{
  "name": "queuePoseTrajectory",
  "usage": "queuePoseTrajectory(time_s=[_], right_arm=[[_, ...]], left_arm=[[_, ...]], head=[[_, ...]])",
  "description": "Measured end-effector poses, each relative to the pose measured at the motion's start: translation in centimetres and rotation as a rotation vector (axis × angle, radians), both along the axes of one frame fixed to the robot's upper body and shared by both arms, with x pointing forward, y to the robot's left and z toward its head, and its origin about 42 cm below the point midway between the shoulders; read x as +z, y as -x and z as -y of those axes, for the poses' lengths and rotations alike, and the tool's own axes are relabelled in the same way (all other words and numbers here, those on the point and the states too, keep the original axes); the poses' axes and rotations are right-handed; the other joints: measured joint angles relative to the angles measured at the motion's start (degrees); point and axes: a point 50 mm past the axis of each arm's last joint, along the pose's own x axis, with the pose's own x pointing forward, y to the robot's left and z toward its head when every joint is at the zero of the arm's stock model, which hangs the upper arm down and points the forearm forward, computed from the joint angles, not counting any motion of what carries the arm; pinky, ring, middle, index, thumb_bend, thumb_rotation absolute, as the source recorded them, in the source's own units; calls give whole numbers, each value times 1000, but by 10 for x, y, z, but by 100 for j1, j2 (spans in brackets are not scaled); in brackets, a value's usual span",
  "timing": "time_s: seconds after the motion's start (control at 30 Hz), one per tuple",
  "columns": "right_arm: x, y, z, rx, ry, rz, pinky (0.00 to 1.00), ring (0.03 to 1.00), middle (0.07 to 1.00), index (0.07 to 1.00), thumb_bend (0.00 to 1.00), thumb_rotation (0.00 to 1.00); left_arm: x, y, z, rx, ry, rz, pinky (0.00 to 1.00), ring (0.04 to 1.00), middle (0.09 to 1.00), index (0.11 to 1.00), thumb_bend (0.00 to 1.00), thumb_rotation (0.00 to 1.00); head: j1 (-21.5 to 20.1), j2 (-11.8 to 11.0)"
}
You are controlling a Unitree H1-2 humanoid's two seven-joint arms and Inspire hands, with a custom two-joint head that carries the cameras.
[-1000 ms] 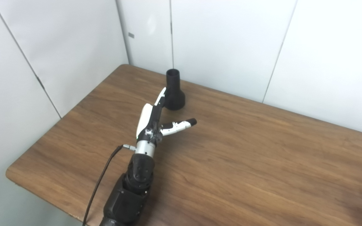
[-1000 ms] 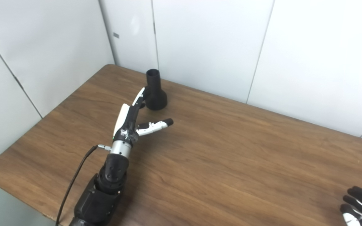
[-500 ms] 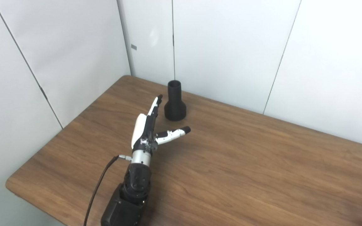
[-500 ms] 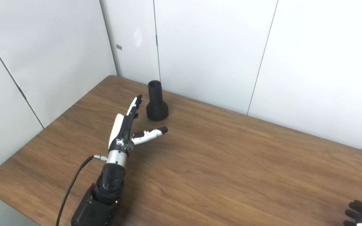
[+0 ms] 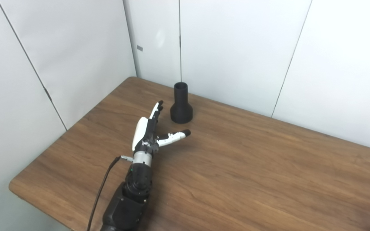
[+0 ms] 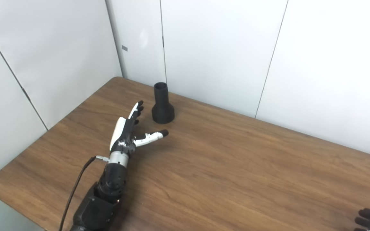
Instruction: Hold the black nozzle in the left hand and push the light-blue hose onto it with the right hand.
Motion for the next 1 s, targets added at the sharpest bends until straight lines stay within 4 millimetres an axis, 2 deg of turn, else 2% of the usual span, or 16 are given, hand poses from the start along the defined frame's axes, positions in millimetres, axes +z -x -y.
queuePoseTrajectory(time_s=[0.17,0.27,0.5,0.6,0.63,0.67,0.73,0.9,1.0], right_arm=[[0,0,0,-3,7,3,517,632,657,609,519,601],[0,0,0,-7,7,4,522,631,657,608,506,603],[0,1,0,-9,6,2,504,618,648,598,564,604],[0,1,1,-11,6,2,482,603,633,586,577,607],[-1,1,1,-12,7,2,477,598,631,584,590,614],[-1,1,1,-12,7,1,474,598,632,584,598,618],[-1,1,1,-13,8,1,471,593,630,583,620,619],[1,3,1,-13,5,-9,463,597,628,579,649,606],[1,4,1,-13,5,-10,458,594,625,575,645,606]], left_arm=[[13,-14,-7,-28,-31,-58,860,923,940,987,1000,335],[12,-22,-6,-34,-28,-72,853,913,928,979,1000,351],[9,-42,-15,-43,-62,-86,805,877,902,939,1000,361],[8,-47,-17,-46,-73,-94,790,878,920,956,1000,380],[8,-49,-18,-46,-75,-99,717,845,925,962,1000,376],[9,-52,-18,-47,-77,-103,702,840,927,964,1000,380],[11,-56,-20,-41,-80,-108,747,854,930,962,1000,364],[15,-63,-21,-53,-113,-135,732,848,936,946,1000,304],[15,-66,-21,-59,-140,-157,737,858,932,936,1000,221]], head=[[-26,9],[-44,9],[-53,9],[-97,18],[-97,18],[-97,18],[-114,35],[-158,70],[-167,79]])
